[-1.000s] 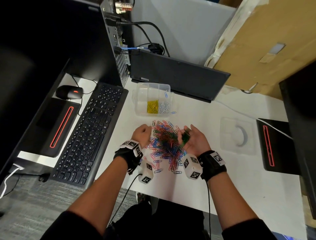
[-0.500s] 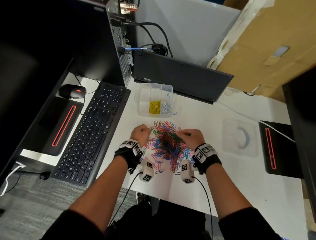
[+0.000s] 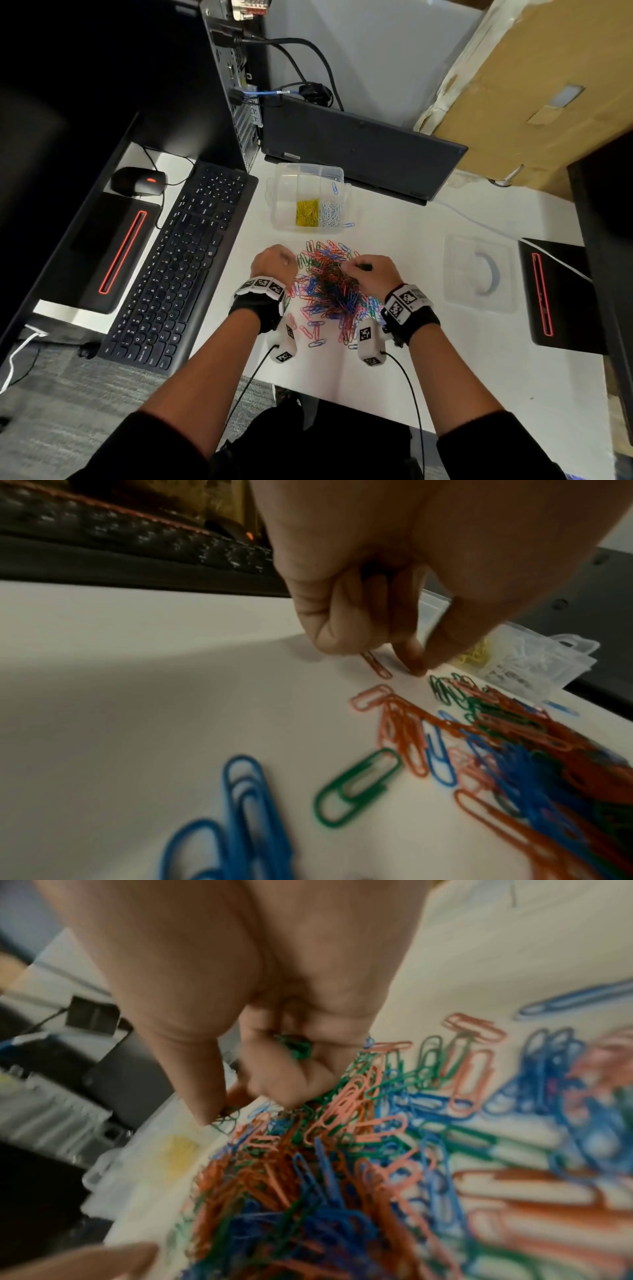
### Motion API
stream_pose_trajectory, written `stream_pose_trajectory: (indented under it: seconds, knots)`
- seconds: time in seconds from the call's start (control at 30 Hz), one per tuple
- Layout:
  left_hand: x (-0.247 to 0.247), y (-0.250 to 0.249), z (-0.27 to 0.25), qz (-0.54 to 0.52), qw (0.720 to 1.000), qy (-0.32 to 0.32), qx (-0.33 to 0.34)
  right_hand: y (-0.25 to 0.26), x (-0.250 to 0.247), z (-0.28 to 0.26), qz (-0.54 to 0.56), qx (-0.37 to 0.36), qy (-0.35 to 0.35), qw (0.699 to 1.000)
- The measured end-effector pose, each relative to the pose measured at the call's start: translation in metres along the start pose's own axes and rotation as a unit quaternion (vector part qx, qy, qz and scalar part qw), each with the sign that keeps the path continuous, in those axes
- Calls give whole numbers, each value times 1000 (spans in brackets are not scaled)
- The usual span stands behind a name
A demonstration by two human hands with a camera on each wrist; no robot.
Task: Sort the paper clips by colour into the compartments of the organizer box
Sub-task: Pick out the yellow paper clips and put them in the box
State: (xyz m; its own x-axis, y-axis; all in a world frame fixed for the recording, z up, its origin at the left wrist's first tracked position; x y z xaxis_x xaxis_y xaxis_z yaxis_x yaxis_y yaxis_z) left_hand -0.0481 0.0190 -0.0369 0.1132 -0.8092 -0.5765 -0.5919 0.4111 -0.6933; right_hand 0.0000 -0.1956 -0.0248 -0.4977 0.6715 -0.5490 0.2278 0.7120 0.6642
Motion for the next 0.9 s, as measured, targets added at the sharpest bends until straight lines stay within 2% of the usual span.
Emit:
stream_pose_trajectory:
  seconds: [0.03, 0.1, 0.2, 0.3, 0.47, 0.6, 0.7, 0.77, 0.8, 0.9]
  knots:
    - [1, -2, 0, 11, 1000, -7, -1, -1, -2, -4, 81, 29, 33, 996]
    - [3, -7, 1, 12, 1000, -12, -21, -3, -3, -12, 251, 71, 91, 961]
    - [5, -14, 0, 8, 999, -20, -42, -7, -4, -22, 406, 99, 113, 902]
    - [5, -18, 1, 18, 998, -14, -50, -11, -8, -29, 472, 117, 102, 868]
    - [5, -19, 4, 43, 998, 21, -44, -10, -8, -35, 496, 95, 135, 852]
    - [0, -13, 4, 59, 996, 63, -19, 1, 10, -39, 444, 119, 160, 874]
    - [-14, -3, 3, 35, 998, 43, -2, 5, 29, -37, 311, 109, 144, 933]
    - [-26, 6, 1, 24, 999, 34, 3, 11, 42, -35, 149, 38, 123, 980]
    - [-33, 12, -1, 18, 999, 31, 4, 15, 49, -33, 68, -15, 109, 992]
    - [-49, 25, -6, -6, 1000, 26, -15, 33, 74, -31, -91, -162, 106, 977]
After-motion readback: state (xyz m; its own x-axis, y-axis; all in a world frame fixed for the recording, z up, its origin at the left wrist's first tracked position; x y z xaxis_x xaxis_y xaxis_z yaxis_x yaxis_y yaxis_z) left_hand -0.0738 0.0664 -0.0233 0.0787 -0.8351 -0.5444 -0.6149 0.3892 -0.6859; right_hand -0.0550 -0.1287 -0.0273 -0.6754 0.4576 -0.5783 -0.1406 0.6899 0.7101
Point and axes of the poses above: each hand's wrist, its own z-axis towards the middle knuckle, its own x-axis out of the palm, y = z × x, the point moved 1 cm from there along z, towards the middle knuckle, and after that the axes turned 9 degrees about -z, right-handed, at the moved point
